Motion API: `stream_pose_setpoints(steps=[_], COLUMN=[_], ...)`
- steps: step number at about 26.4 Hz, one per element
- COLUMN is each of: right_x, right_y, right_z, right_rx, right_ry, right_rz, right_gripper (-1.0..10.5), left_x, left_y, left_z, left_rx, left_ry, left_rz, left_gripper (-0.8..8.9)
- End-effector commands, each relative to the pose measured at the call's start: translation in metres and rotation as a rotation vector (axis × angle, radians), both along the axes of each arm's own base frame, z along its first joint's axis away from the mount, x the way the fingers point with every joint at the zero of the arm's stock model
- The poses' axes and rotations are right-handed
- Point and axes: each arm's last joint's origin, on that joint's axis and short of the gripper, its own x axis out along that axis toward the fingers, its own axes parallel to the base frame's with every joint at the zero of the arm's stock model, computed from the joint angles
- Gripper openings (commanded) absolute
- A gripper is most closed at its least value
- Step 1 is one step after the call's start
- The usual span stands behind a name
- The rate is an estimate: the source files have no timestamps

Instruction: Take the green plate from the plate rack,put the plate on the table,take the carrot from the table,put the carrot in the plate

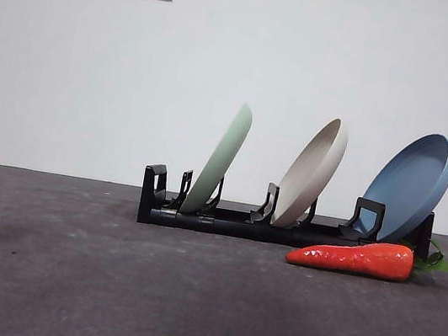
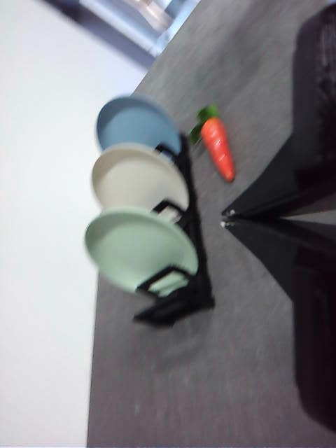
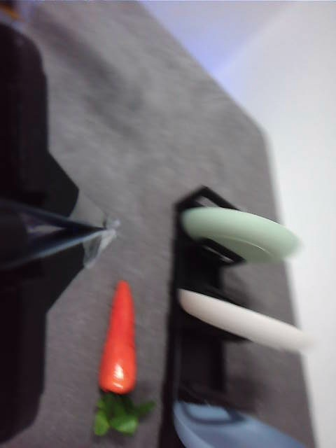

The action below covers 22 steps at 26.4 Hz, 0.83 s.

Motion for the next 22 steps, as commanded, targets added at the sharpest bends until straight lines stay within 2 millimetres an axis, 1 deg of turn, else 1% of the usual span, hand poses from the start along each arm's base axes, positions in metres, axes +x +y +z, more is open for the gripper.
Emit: stream_pose_setpoints(steps=[1, 3, 6, 11, 12, 13, 14, 15, 16, 20, 22], right_x=[0.007, 0.01, 0.014, 0.016, 0.016, 0.016, 0.016, 0.016, 0.016, 0.016, 0.016], right_y=[0.002, 0.003, 0.004, 0.005, 0.005, 0.005, 0.005, 0.005, 0.005, 0.005, 0.005], right_z=[0.007, 0.01, 0.009, 0.004, 0.004, 0.005, 0.005, 0.005, 0.005, 0.005, 0.005], right_rx=[-0.098, -0.128, -0.166, -0.181, -0.181, -0.181, -0.181, -0.179, -0.173, -0.165, -0.165], right_ry=[0.02, 0.065, 0.141, 0.198, 0.194, 0.189, 0.188, 0.189, 0.196, 0.204, 0.204], right_rz=[0.1, 0.155, 0.213, 0.246, 0.245, 0.245, 0.244, 0.244, 0.239, 0.235, 0.235], right_gripper=[-0.1, -0.1, -0.1, 0.1, 0.3, 1.3, 3.4, 5.4, 7.1, 7.2, 7.2], left_x=[0.004, 0.006, 0.007, 0.007, 0.007, 0.007, 0.008, 0.008, 0.008, 0.01, 0.012], left_y=[-0.001, -0.002, -0.003, -0.002, -0.002, -0.002, -0.002, -0.002, -0.002, -0.001, -0.001], left_z=[0.012, 0.019, 0.025, 0.029, 0.029, 0.029, 0.029, 0.029, 0.029, 0.03, 0.035], left_rx=[0.055, 0.072, 0.104, 0.119, 0.117, 0.116, 0.121, 0.126, 0.126, 0.128, 0.137], left_ry=[0.002, 0.031, 0.073, 0.092, 0.093, 0.097, 0.102, 0.103, 0.102, 0.086, 0.075], left_rz=[-0.081, -0.128, -0.175, -0.174, -0.171, -0.168, -0.154, -0.143, -0.144, -0.142, -0.125], left_gripper=[-0.06, -0.06, -0.06, 0.05, 0.63, 2.02, 4.37, 5.93, 6.29, 6.29, 6.29])
